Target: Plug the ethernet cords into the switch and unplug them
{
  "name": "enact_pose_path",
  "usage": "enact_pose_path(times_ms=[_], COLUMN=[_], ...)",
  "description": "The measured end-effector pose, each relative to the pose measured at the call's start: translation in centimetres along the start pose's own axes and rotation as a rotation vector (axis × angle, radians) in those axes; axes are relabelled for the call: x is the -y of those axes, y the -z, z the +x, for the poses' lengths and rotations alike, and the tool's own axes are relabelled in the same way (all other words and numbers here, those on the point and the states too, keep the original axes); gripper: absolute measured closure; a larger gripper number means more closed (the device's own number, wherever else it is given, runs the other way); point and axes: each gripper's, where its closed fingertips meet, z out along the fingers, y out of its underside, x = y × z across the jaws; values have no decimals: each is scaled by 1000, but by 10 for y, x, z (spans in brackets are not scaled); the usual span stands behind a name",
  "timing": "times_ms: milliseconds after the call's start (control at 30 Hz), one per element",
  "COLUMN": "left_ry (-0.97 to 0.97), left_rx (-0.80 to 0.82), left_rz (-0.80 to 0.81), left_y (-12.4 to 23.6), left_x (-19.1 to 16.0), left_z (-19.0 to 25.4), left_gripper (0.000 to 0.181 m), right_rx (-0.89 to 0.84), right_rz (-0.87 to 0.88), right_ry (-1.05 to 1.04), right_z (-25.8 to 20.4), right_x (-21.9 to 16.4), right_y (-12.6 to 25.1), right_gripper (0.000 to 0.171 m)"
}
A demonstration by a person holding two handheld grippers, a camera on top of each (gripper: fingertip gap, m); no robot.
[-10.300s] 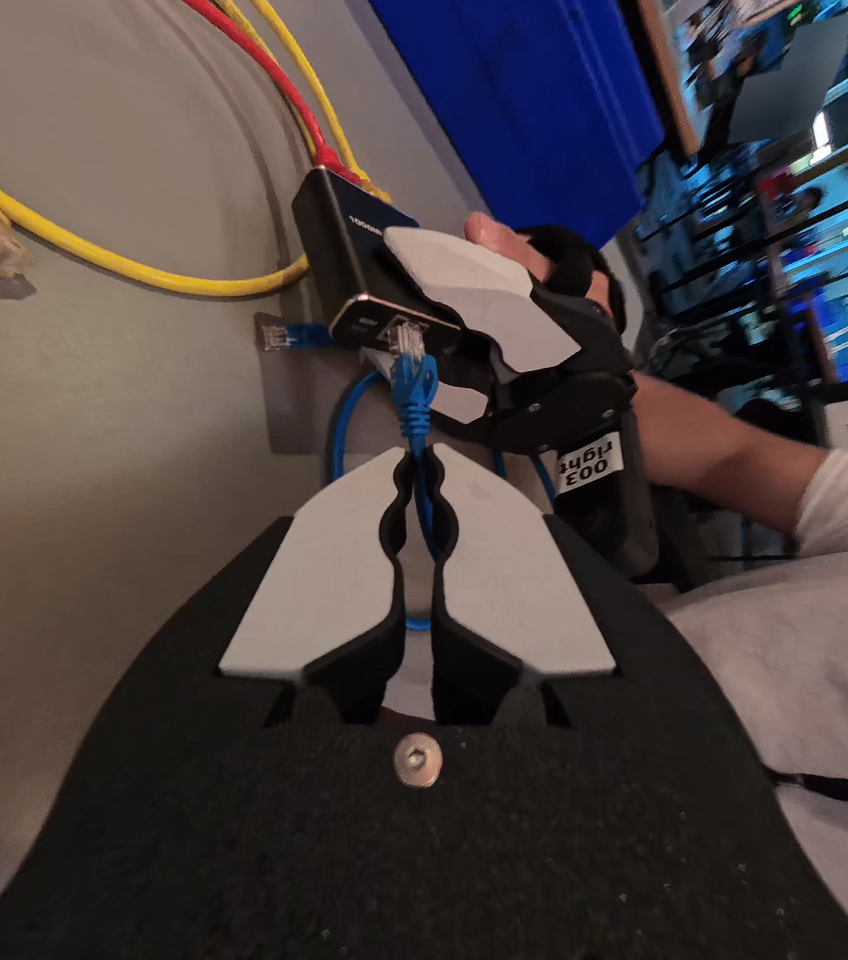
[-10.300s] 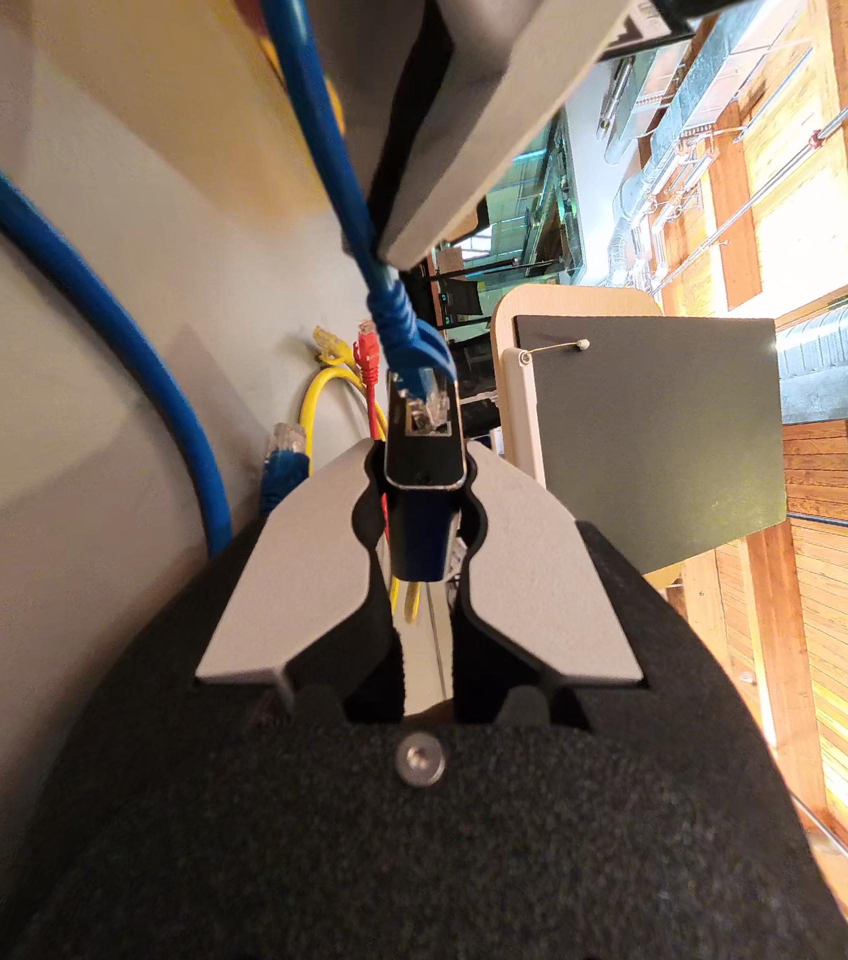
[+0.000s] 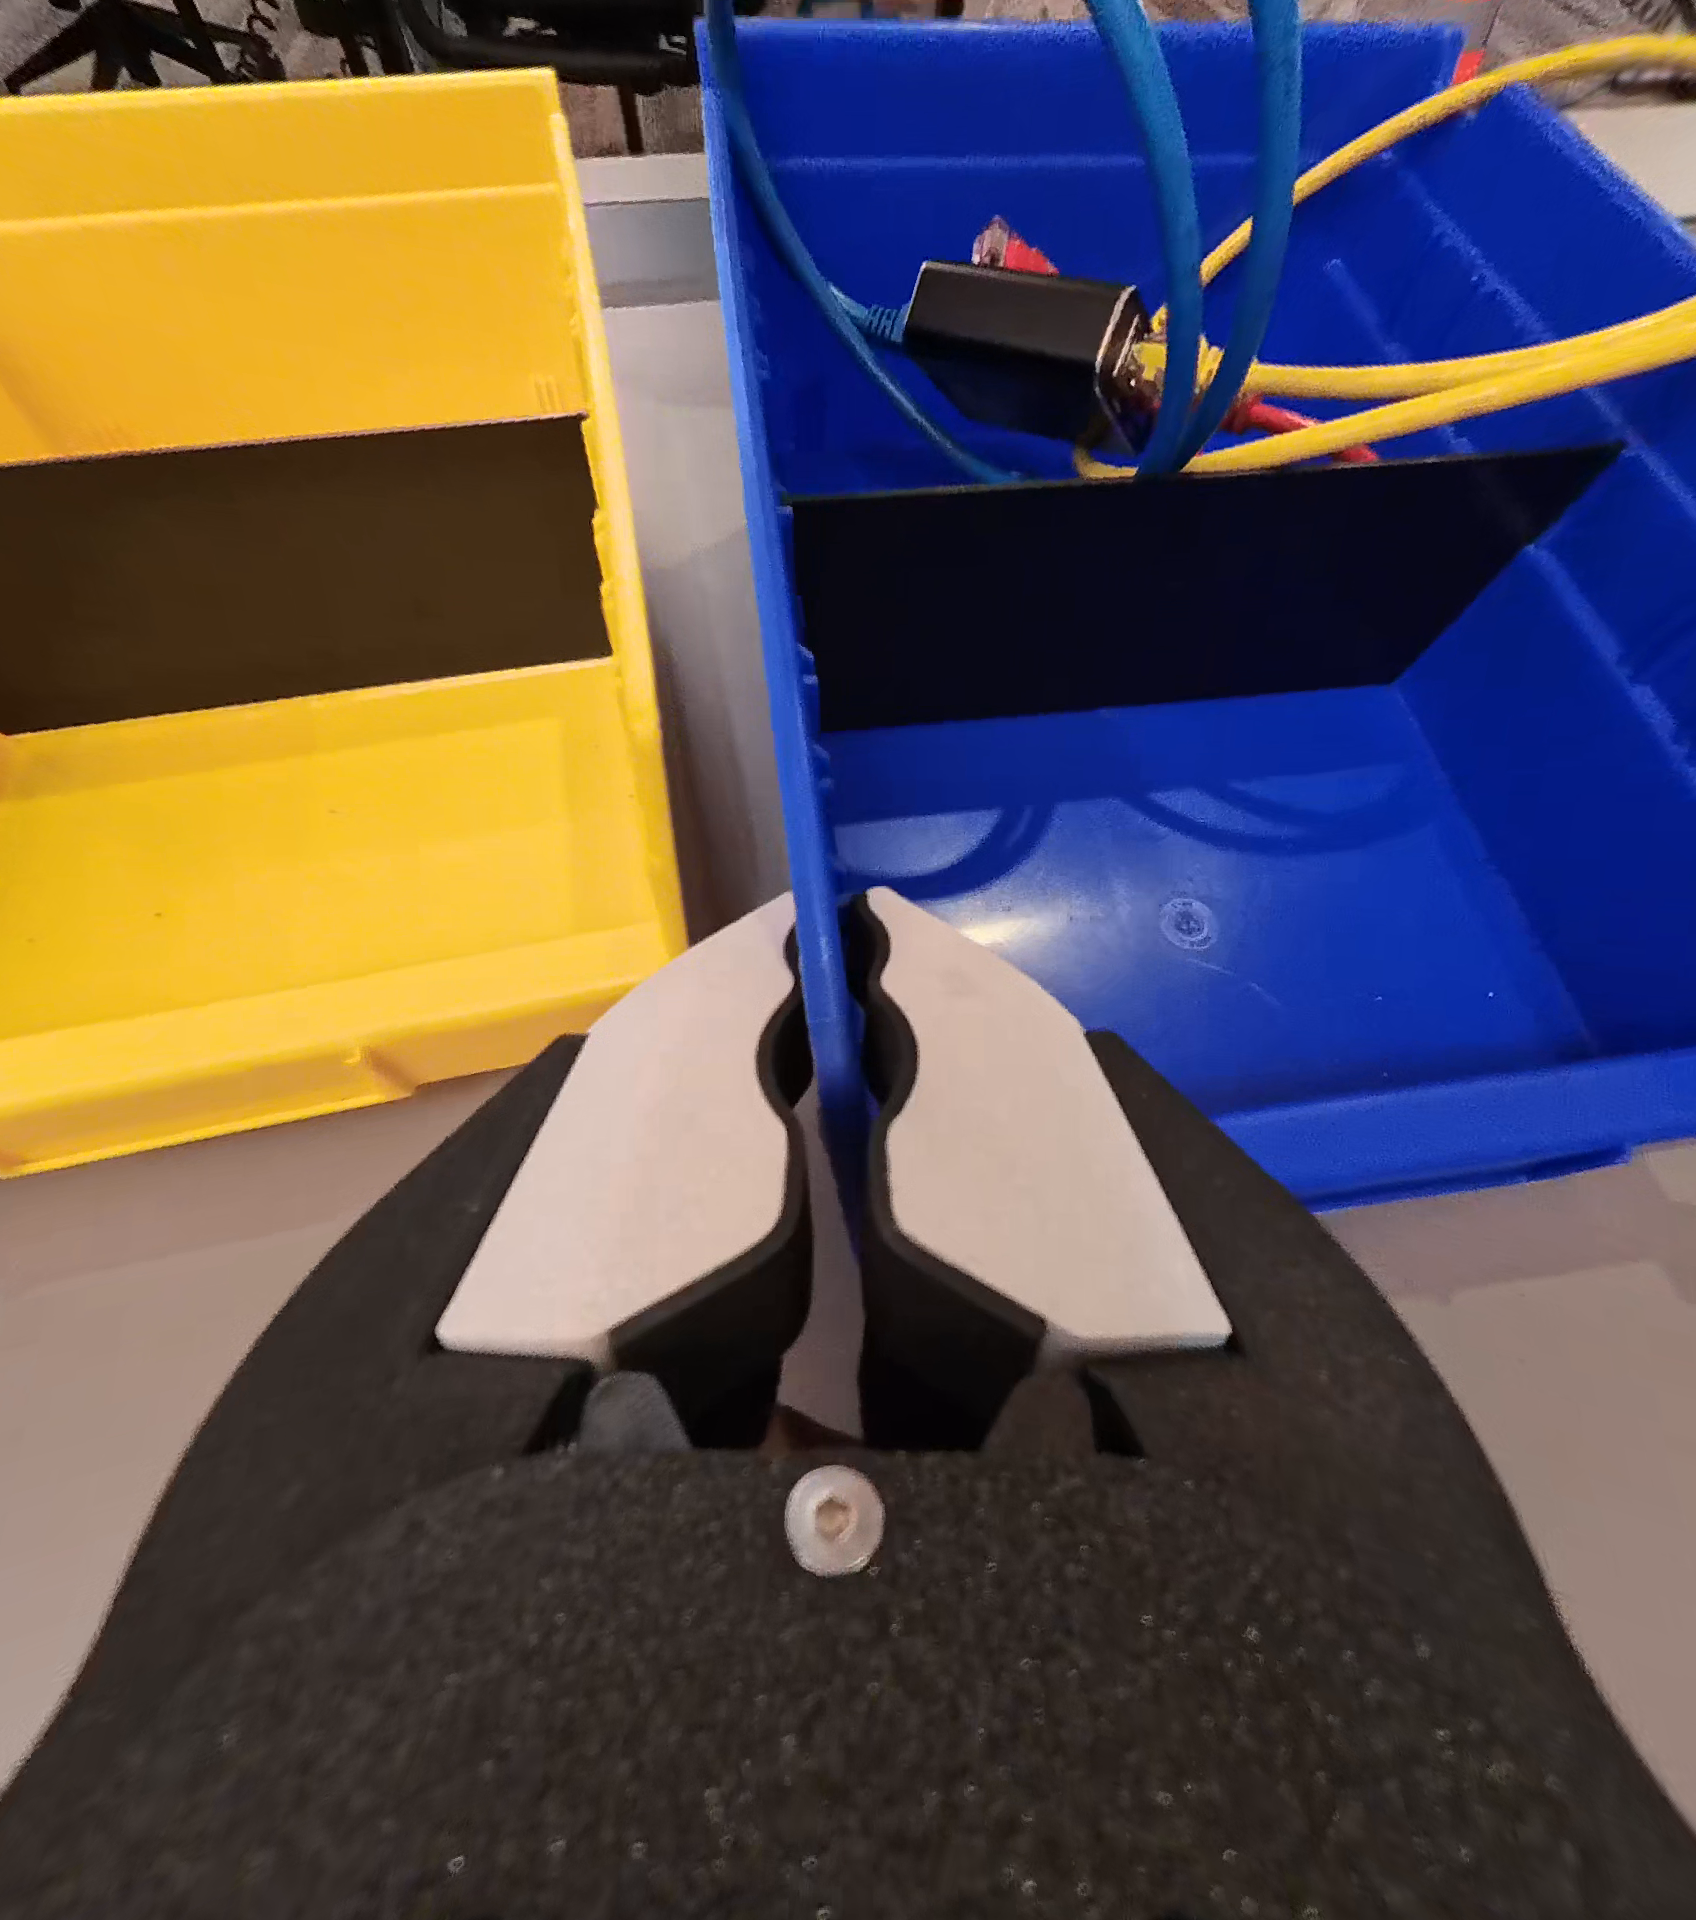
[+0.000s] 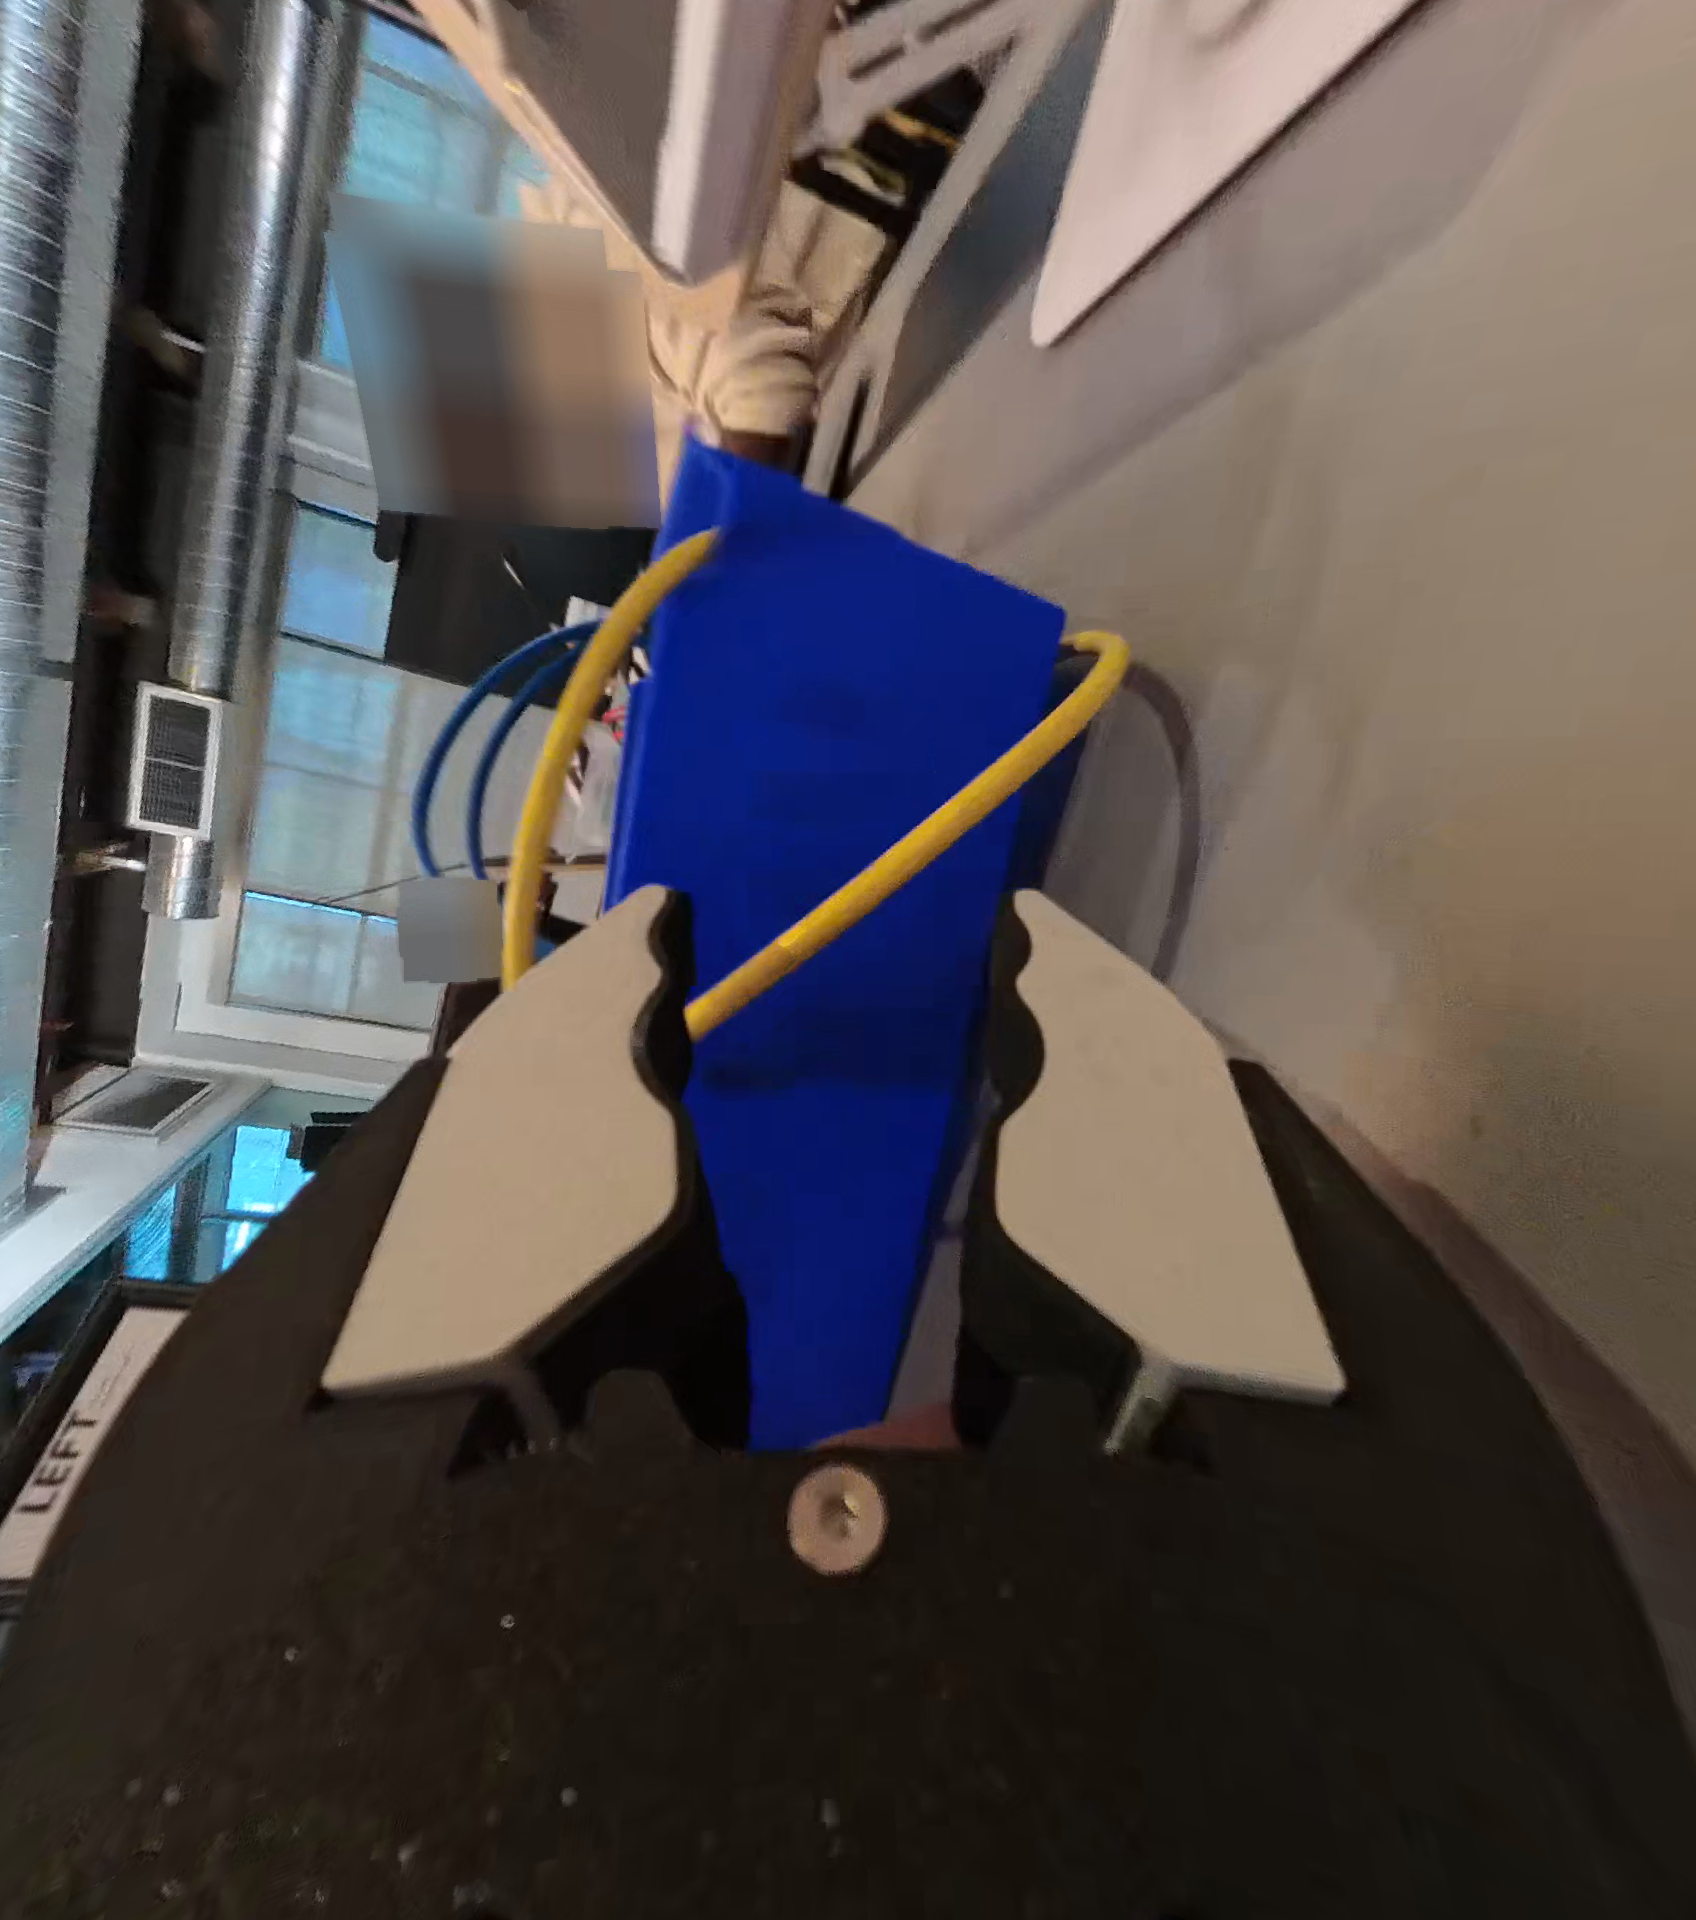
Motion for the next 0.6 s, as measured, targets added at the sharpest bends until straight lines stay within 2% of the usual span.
enact_pose_path(times_ms=[33,67,167,233,367,433,533,600], left_ry=[-10,-14,9,8,30,66,35,37], left_rx=[1,0,1,17,22,11,24,18], left_rz=[1,1,-18,-15,-22,-34,-27,-39], left_y=[0,1,1,3,6,7,8,6], left_x=[0,1,-2,-2,-4,-6,-6,-5], left_z=[1,2,1,1,3,4,4,4], left_gripper=[178,178,178,178,178,178,178,178], right_rx=[-9,-37,-81,-131,-221,-340,-187,-240], right_rz=[-36,-71,19,127,313,406,355,144], right_ry=[-16,-20,1,165,685,890,1045,1025], right_z=[4,10,11,-4,-61,-81,-125,-117], right_x=[1,1,25,39,38,42,19,5], right_y=[-10,-17,-19,-5,28,47,40,23], right_gripper=[122,142,151,154,159,162,164,164])
